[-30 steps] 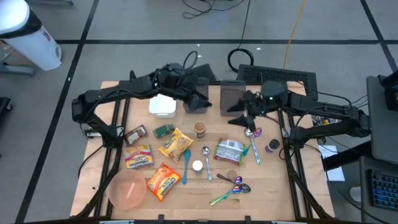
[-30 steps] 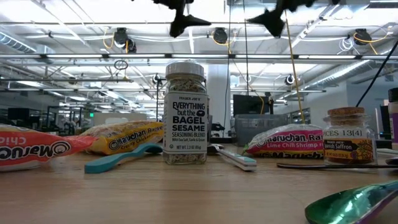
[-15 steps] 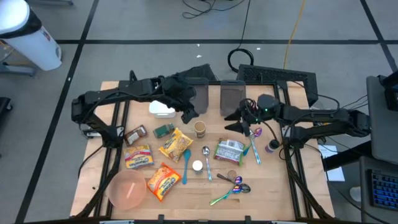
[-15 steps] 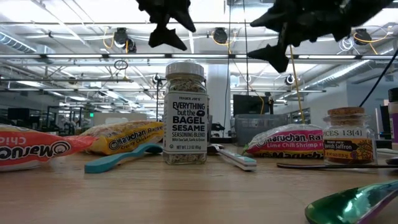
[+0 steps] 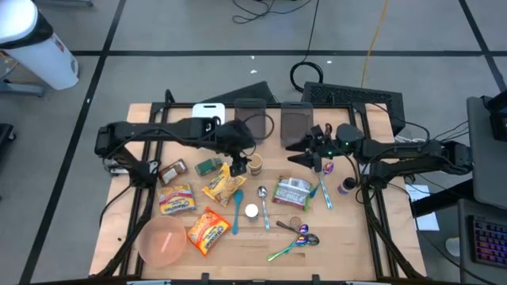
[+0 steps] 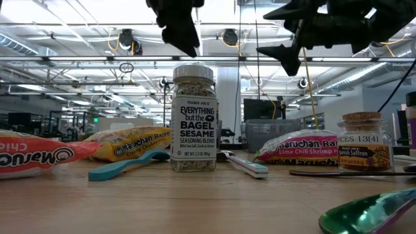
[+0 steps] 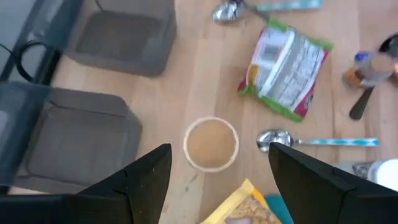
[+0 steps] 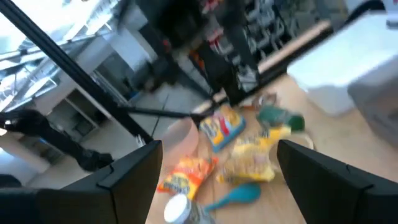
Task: Pick & Place Food Item
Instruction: Put the golden seasoning bottle into the white bin
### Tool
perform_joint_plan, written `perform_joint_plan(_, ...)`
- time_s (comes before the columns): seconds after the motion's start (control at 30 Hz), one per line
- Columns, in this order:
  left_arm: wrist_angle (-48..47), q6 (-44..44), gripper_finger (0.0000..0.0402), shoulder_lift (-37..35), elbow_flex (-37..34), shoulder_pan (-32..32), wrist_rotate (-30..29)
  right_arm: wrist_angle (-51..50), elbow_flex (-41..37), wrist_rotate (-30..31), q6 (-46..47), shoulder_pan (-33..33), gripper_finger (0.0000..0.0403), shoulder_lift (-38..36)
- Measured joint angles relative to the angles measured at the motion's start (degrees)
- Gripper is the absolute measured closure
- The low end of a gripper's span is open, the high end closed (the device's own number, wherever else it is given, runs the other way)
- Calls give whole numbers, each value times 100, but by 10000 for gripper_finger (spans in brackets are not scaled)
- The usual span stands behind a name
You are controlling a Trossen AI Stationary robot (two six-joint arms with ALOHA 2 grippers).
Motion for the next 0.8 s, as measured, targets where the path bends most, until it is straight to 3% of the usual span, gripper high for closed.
perform_joint_plan(0.5,-3,20,128,728,236,14,31,-123,0,24,-348,-78,90,-14)
perform_joint_plan(0.8,193,-17,128,1014,236,54,101,-674,0,754,-869,-125,90,-18)
